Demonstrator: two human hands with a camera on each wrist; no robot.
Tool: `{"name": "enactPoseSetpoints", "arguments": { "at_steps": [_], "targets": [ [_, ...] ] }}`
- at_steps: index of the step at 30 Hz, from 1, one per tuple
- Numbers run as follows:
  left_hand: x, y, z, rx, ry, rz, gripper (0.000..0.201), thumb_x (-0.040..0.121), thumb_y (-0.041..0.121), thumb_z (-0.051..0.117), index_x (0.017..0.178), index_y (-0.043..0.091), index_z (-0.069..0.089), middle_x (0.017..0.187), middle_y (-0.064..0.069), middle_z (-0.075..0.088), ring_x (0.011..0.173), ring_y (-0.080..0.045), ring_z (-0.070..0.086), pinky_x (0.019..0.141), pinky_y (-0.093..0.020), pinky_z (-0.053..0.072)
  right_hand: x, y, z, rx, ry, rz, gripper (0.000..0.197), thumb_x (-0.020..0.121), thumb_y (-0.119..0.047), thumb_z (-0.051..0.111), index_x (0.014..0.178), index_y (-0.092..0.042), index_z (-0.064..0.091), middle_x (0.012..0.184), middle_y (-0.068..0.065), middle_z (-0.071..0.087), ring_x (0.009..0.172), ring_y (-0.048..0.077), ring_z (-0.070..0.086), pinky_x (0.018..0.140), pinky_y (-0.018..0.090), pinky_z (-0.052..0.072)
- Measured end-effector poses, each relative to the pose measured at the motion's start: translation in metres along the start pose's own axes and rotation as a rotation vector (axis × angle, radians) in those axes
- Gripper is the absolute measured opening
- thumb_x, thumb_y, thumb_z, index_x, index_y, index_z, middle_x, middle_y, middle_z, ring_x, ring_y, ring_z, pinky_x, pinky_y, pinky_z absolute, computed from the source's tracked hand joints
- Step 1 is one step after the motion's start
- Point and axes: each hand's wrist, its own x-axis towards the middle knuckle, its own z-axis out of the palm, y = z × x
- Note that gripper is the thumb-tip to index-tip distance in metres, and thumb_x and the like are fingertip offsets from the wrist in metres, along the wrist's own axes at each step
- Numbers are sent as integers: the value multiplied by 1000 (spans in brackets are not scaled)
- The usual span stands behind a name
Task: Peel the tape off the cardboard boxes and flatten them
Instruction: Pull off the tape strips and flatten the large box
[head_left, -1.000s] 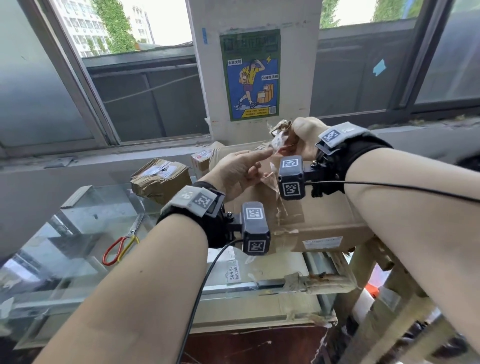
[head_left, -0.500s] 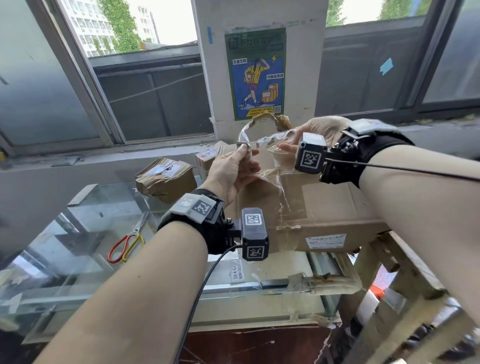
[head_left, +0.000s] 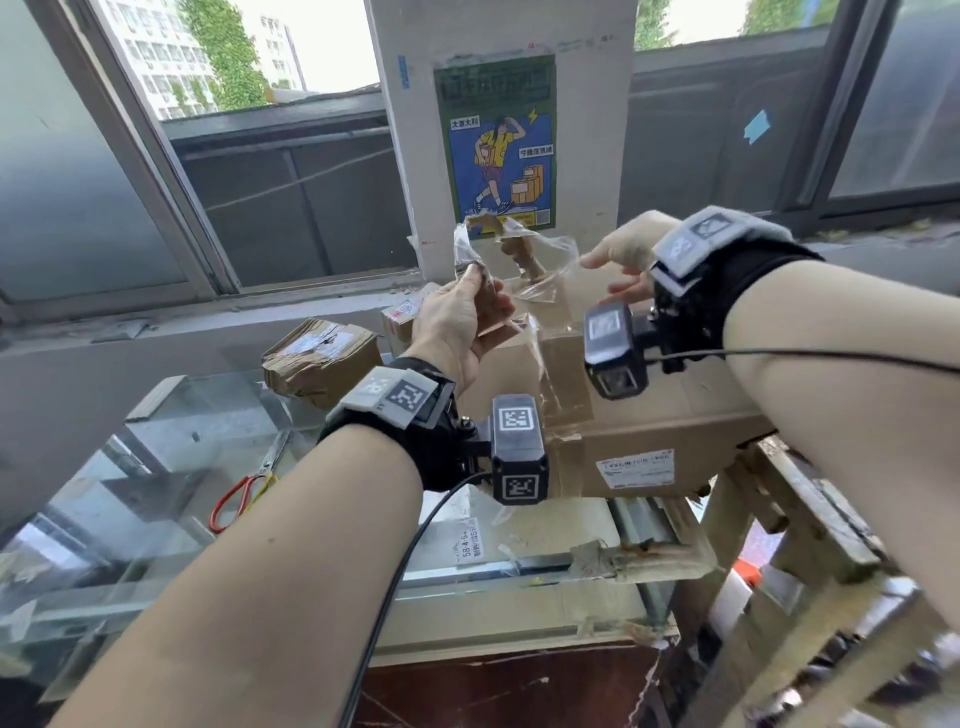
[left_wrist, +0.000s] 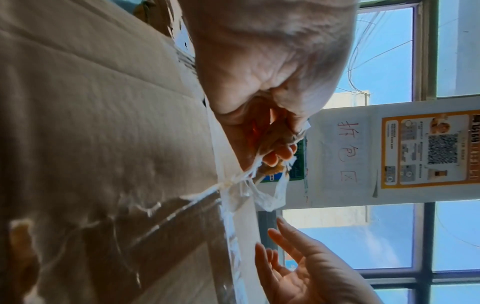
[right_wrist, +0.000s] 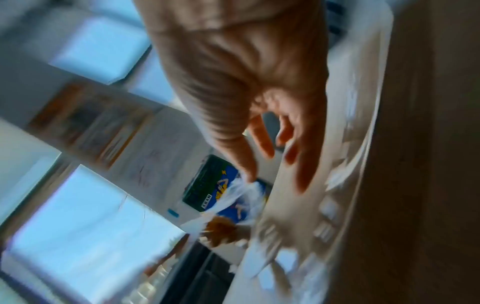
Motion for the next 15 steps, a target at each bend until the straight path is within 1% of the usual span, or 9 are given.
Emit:
{"name": "enactPoseSetpoints", "arguments": {
  "at_steps": [1,2,3,4,6,8,11,13,15],
  "targets": [
    [0,2,3,12,-13,8,30,101,30,48,81,9,60,60,-1,64,54,-12,63,57,-32,58,-3,-1,-2,-9,49,-14,14,88,-7,64,82,2,55,90,14,51,73,23,57,60,35,59],
    [-1,5,5,26,-4,23,30,100,29,50,83,9,62,65,-2,65,58,-13,64,62,-35,59,-4,0,-2,-26,16,-28,12,88,-5,63,89,5,56,92,15,52,70,22,57,51,32,58],
    [-2,9,8,34,6,40,29,99,29,52,83,9,65,71,-3,66,62,-14,64,66,-38,59,-5,1,-2,-72,-57,-75,17,85,-3,64,98,7,58,94,16,57,71,22,59,50,30,58],
    [-1,11,10,46,8,60,28,98,29,53,82,11,66,76,-3,68,65,-15,63,71,-41,59,-7,2,-2,-140,-131,-112,25,82,-2,66,104,8,60,94,18,63,73,22,61,56,31,59],
    [-5,13,20,82,-12,71,26,97,28,56,79,13,69,84,-3,70,70,-16,65,77,-44,59,-18,4,5,-309,-292,-141,25,78,-5,72,101,5,67,85,12,70,72,19,63,68,30,55],
    [-7,13,32,112,-44,87,23,96,25,58,80,11,69,80,-3,69,65,-16,66,72,-41,59,-21,7,20,-414,-352,-187,16,79,-16,75,92,-6,71,75,4,68,66,14,62,61,23,51],
    [-12,10,46,144,-83,88,18,96,21,59,87,7,67,76,-4,67,62,-17,63,60,-31,55,-22,15,38,-537,-185,-332,17,84,-28,71,86,-12,65,72,-1,58,68,15,56,55,22,43],
    [-11,9,48,145,-118,82,16,96,19,58,89,7,67,84,-7,67,72,-20,63,67,-32,56,-19,21,40,-602,-79,-382,17,89,-26,65,94,-9,63,74,-1,55,71,16,53,57,22,40],
    [-11,10,45,147,-173,58,11,95,13,58,97,6,66,93,-12,68,81,-22,65,77,-36,57,-16,25,37,-585,-18,-378,20,90,-24,62,93,-4,64,77,4,58,71,18,55,64,27,46]
  ]
}}
